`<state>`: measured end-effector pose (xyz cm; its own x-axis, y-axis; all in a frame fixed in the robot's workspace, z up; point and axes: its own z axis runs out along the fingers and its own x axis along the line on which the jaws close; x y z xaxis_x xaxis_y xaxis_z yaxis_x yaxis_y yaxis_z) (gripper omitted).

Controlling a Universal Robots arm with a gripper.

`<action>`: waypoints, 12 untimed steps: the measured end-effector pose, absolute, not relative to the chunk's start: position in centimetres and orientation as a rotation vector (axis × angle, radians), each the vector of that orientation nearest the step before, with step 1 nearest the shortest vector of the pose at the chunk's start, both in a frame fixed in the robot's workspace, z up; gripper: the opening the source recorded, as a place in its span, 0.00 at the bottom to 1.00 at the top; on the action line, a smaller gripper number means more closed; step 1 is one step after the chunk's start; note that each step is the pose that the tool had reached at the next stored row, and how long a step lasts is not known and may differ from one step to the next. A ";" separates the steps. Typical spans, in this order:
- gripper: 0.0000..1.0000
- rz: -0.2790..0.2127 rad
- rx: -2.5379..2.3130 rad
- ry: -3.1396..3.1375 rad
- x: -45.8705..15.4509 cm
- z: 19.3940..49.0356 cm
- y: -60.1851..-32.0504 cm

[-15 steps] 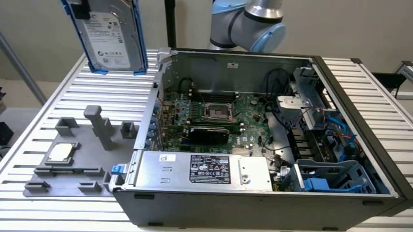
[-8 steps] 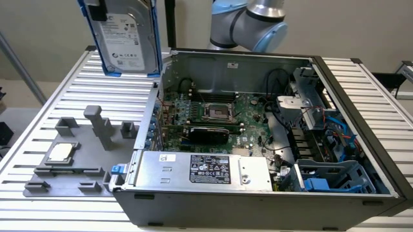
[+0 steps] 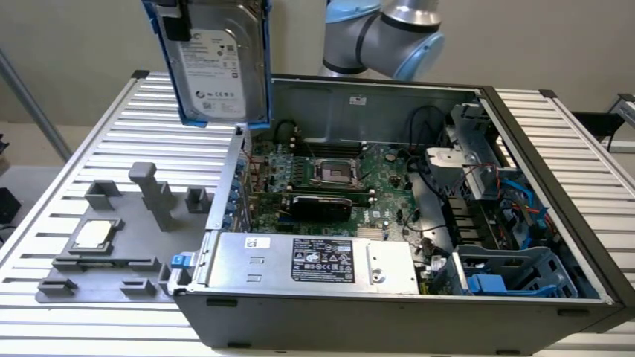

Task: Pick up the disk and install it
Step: 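Pick up the disk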

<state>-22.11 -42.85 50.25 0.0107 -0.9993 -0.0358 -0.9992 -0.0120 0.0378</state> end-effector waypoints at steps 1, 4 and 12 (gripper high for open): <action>0.33 -0.082 2.232 -2.207 -21.7 50.3 -43.1; 0.33 -0.082 2.232 -2.207 -20.5 50.3 -43.8; 0.33 -0.082 2.232 -2.207 -17.0 50.3 -45.3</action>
<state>-16.99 -45.31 50.25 0.0106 -0.9993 -0.0358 -0.9992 -0.0119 0.0379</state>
